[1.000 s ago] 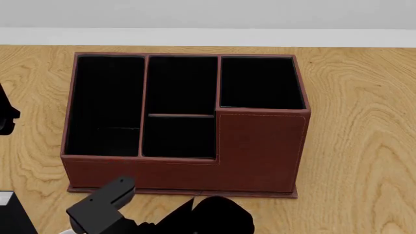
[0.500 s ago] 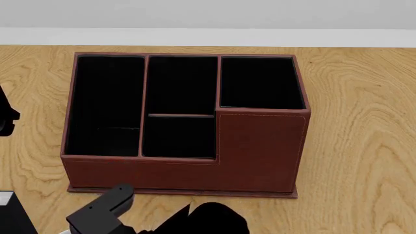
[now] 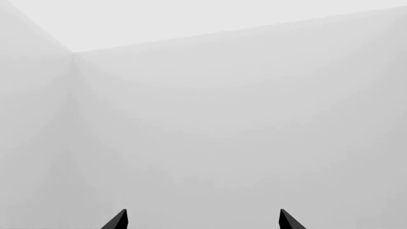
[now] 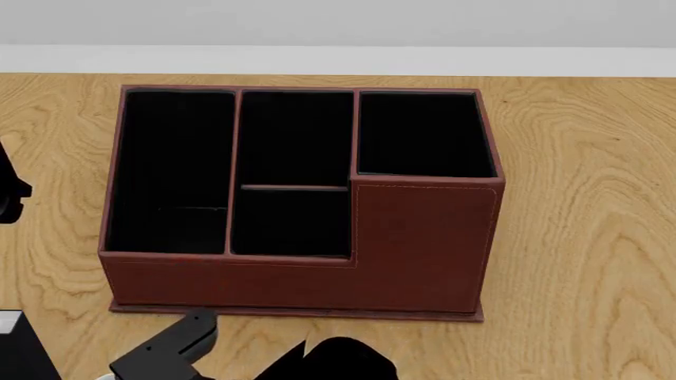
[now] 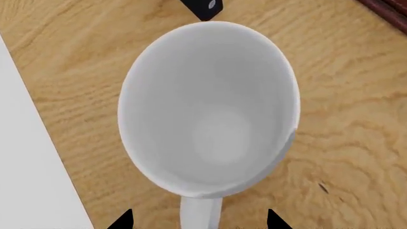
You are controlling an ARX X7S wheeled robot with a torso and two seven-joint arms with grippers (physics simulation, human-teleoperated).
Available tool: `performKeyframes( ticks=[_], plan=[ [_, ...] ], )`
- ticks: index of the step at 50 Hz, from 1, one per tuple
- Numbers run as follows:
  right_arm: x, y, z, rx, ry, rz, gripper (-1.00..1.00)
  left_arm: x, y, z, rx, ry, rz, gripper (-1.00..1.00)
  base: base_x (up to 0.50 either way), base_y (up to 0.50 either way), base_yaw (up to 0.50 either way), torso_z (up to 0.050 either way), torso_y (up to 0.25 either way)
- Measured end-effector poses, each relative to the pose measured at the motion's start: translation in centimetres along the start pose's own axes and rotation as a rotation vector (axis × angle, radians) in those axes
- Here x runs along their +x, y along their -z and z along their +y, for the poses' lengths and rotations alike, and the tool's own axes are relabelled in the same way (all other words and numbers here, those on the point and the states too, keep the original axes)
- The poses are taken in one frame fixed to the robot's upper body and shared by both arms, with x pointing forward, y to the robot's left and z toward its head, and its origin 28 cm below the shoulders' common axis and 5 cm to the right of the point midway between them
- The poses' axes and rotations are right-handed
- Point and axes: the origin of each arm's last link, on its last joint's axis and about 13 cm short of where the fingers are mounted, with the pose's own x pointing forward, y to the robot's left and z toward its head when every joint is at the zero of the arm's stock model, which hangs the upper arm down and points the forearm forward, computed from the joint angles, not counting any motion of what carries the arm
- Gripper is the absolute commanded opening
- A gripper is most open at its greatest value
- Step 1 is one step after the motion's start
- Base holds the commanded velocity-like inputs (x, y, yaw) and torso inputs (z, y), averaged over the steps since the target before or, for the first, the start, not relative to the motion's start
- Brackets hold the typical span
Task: Pick up the white mug and place it to the right of the caddy.
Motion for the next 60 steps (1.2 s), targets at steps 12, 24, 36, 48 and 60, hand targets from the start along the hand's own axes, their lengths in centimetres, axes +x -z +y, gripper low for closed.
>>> performKeyframes(
  ticks=[12, 24, 36, 48, 60],
  plan=[
    [0.3, 0.2, 0.0, 0.002, -0.001, 0.011, 1.00, -0.1, 0.0, 0.0, -0.001, -0.001, 0.001, 1.00, 0.00, 0.00, 0.00, 0.000, 0.000],
    [0.6, 0.4, -0.1, 0.004, 0.000, 0.021, 1.00, -0.1, 0.1, 0.1, -0.001, -0.003, 0.003, 1.00, 0.00, 0.00, 0.00, 0.000, 0.000],
    [0.9, 0.5, -0.2, 0.008, -0.002, 0.032, 1.00, -0.1, 0.2, 0.1, 0.000, -0.005, 0.004, 1.00, 0.00, 0.00, 0.00, 0.000, 0.000],
    [1.3, 0.5, -0.4, 0.014, -0.003, 0.044, 1.00, -0.2, 0.3, 0.2, 0.002, -0.007, 0.008, 1.00, 0.00, 0.00, 0.00, 0.000, 0.000],
    [1.1, 0.6, -0.2, 0.004, 0.003, 0.040, -1.00, -0.2, 0.4, 0.1, 0.002, -0.006, 0.012, 1.00, 0.00, 0.00, 0.00, 0.000, 0.000]
  ],
)
